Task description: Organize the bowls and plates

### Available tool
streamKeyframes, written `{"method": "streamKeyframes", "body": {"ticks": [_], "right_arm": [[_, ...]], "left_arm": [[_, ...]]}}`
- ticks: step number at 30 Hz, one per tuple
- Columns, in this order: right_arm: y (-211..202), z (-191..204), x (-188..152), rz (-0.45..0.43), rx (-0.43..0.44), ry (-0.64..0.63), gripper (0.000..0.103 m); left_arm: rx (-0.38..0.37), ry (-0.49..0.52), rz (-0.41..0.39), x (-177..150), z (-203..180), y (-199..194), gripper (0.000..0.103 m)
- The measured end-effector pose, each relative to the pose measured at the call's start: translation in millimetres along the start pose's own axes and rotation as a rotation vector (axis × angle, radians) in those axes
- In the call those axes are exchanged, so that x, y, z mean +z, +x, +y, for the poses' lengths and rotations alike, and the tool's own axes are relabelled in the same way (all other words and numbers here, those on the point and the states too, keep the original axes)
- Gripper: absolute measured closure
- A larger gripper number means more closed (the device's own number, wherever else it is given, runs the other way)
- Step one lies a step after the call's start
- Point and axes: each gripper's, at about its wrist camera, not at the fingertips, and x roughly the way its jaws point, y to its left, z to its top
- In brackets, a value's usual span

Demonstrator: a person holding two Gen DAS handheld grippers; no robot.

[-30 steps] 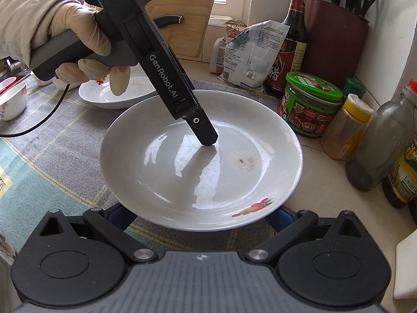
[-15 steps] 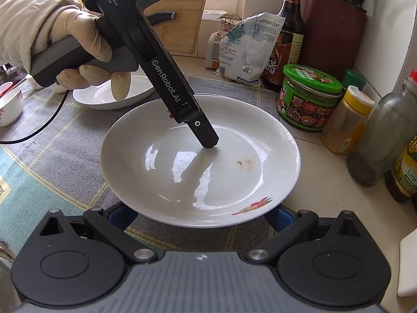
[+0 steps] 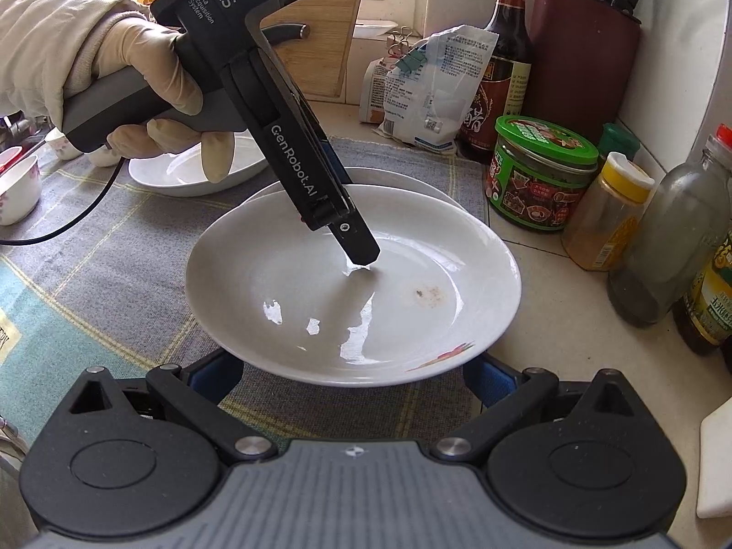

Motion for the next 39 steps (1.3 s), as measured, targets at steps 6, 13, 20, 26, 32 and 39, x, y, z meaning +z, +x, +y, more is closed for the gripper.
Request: {"method": "streamKeyframes", "body": {"ticks": [6, 13, 20, 26, 32, 39], "right_arm": [[-3.2, 2.5, -1.5, -0.005, 0.000, -0.001, 0.000], [-3.5, 1.9, -1.5, -0.009, 0.004, 0.009, 0.000], [-4.8, 0.5, -1.6, -0.009, 0.013, 0.006, 0.000], [-4.9, 1.0, -1.2, -0.007, 0.015, 0.003, 0.000], [-4.2, 0.7, -0.4, -0.008, 0.012, -0.003, 0.000], [-4.0, 0.9, -0.6, -0.007, 0.012, -0.003, 0.000]], "left_arm": [[0.010, 0.001, -0.009, -0.5, -0.3, -3.0, 0.031], [0.019, -0.007, -0.017, -1.6, -0.8, -3.3, 0.031], [0.032, -0.012, -0.033, -1.8, -0.7, -5.3, 0.030], [0.043, -0.013, -0.046, -2.6, -1.3, -9.0, 0.030], [0.059, -0.007, -0.057, -4.7, -1.9, -11.3, 0.028], [0.070, 0.003, -0.059, -5.7, -4.0, -11.2, 0.026]]}}
